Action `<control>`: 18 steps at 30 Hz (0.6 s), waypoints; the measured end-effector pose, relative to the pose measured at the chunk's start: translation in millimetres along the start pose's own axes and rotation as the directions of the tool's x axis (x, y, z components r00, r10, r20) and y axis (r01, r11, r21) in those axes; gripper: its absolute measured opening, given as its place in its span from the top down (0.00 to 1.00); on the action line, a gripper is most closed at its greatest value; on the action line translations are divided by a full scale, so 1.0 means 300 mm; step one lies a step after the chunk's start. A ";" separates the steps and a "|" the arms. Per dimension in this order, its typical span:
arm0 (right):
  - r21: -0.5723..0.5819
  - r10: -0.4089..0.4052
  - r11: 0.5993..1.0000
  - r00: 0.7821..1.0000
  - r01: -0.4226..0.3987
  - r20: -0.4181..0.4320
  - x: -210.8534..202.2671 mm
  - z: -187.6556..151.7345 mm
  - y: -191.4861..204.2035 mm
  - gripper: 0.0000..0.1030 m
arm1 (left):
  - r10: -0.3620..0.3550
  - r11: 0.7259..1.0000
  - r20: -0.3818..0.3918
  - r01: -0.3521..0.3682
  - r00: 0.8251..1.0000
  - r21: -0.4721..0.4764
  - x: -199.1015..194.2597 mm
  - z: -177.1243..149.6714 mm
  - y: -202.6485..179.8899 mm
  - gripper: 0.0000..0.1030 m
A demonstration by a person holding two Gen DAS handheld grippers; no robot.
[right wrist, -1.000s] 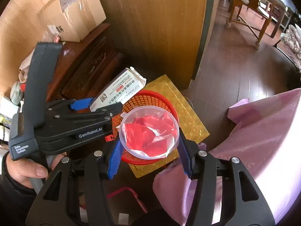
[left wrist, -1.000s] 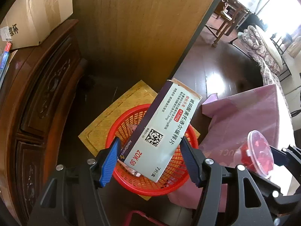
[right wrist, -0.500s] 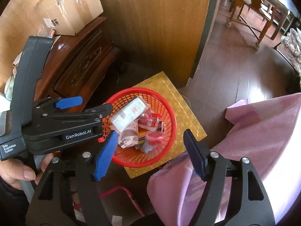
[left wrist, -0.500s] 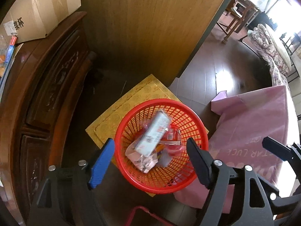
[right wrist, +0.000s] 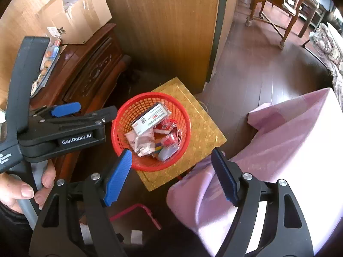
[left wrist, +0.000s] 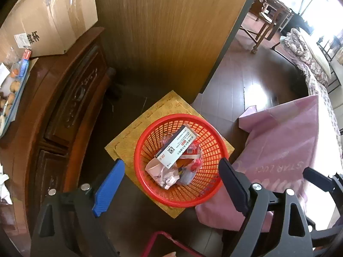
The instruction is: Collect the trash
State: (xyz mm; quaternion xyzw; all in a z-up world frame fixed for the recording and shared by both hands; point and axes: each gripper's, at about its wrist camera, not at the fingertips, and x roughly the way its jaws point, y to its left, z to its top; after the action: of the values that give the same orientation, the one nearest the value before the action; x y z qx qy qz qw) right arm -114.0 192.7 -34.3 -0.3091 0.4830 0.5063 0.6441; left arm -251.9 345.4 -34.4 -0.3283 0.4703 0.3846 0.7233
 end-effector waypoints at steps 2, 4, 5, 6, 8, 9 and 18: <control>0.008 0.000 1.000 1.000 0.000 0.000 -0.011 -0.014 0.007 0.26 | 0.009 1.000 0.006 -0.009 1.000 0.000 -0.022 -0.009 -0.002 0.13; 0.016 0.005 1.000 1.000 -0.005 -0.001 -0.020 -0.031 0.017 0.26 | 0.013 1.000 0.009 -0.013 1.000 -0.001 -0.042 -0.020 -0.002 0.13; 0.017 0.006 1.000 1.000 -0.006 0.000 -0.026 -0.041 0.025 0.26 | 0.015 1.000 0.008 -0.015 1.000 -0.001 -0.049 -0.024 -0.002 0.13; 0.018 0.005 1.000 1.000 -0.005 0.000 -0.030 -0.045 0.027 0.26 | 0.017 1.000 0.007 -0.017 1.000 0.003 -0.058 -0.031 -0.004 0.13; 0.019 0.004 1.000 1.000 -0.004 0.002 -0.040 -0.059 0.034 0.26 | 0.022 1.000 0.010 -0.022 1.000 0.007 -0.071 -0.042 -0.005 0.13; 0.020 0.003 1.000 1.000 -0.004 0.003 -0.042 -0.064 0.036 0.26 | 0.025 1.000 0.012 -0.026 1.000 0.007 -0.077 -0.047 -0.003 0.13; 0.024 -0.006 1.000 1.000 0.005 0.010 -0.066 -0.094 0.047 0.26 | 0.031 0.999 0.022 -0.032 0.999 0.023 -0.107 -0.075 -0.002 0.13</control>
State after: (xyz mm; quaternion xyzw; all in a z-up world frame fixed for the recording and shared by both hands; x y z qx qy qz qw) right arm -136.4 164.8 -24.2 -0.3001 0.4848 0.5003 0.6517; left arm -269.6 318.3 -12.2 -0.3083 0.4721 0.3939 0.7259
